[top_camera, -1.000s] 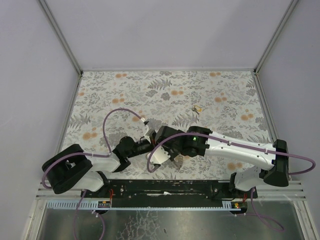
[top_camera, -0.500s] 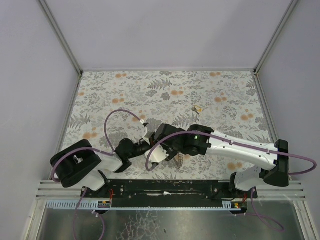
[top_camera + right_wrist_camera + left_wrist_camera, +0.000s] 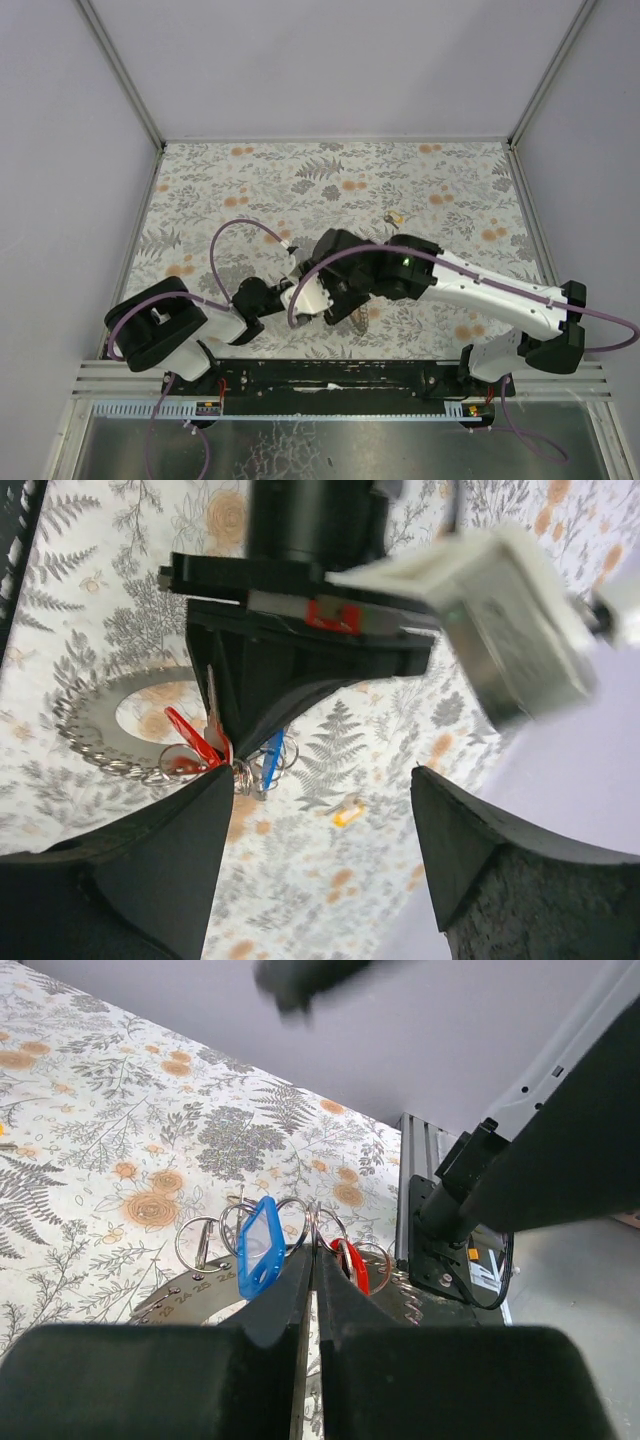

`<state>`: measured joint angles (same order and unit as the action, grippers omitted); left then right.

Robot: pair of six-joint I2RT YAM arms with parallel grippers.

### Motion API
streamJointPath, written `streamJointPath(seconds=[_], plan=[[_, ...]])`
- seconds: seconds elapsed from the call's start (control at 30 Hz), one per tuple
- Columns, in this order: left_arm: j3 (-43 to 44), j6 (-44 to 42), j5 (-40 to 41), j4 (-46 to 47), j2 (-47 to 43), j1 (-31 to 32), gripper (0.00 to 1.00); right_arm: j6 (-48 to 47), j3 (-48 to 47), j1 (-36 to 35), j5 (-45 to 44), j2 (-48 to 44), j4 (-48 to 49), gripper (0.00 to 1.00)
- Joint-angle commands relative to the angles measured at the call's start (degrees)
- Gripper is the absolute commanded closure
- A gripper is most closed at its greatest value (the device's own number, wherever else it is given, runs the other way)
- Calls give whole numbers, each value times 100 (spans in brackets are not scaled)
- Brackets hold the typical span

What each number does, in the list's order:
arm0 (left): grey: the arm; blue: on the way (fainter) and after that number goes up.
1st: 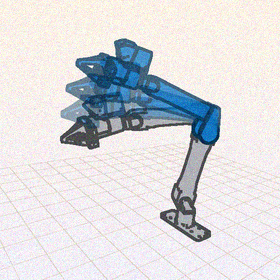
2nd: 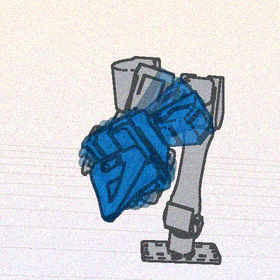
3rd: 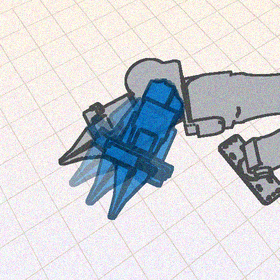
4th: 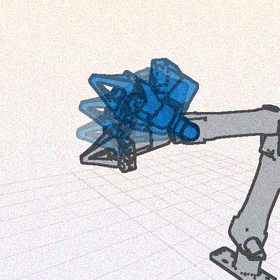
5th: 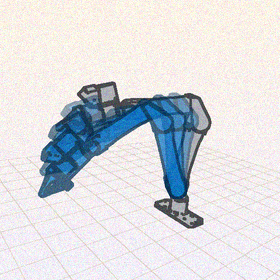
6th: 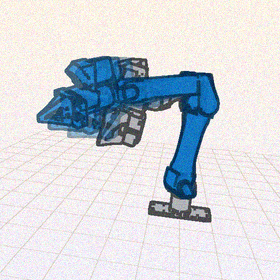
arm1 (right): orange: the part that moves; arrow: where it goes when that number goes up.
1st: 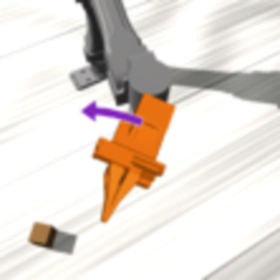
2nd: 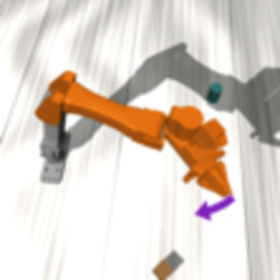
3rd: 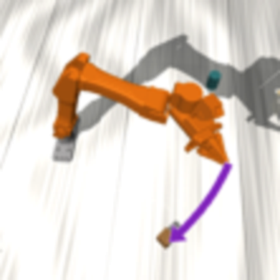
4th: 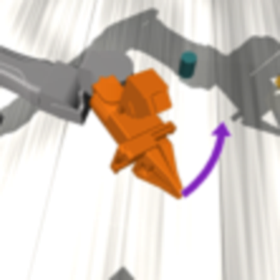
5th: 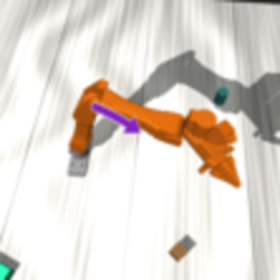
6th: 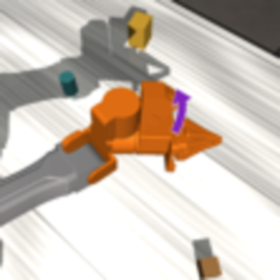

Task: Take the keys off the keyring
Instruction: Remove the key from the keyring.

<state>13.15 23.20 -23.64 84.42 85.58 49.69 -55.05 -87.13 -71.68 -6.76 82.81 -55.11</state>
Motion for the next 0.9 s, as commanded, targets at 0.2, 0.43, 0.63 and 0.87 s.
streamJointPath(seconds=[0.2,0.43,0.63,0.87], plan=[[-120,-604,-63,716,-573,-73,100,1324,-490,1942,3263,-328,-716,41],[-236,-1010,-203,473,-1161,-74,100,645,1145,1958,4224,-1688,206,53],[-305,-1222,-343,-98,-1687,-74,100,1029,1602,1962,4206,-1876,877,63],[-267,-1292,-492,-546,-2066,-72,100,1551,1821,1956,4072,-1918,1593,67]])
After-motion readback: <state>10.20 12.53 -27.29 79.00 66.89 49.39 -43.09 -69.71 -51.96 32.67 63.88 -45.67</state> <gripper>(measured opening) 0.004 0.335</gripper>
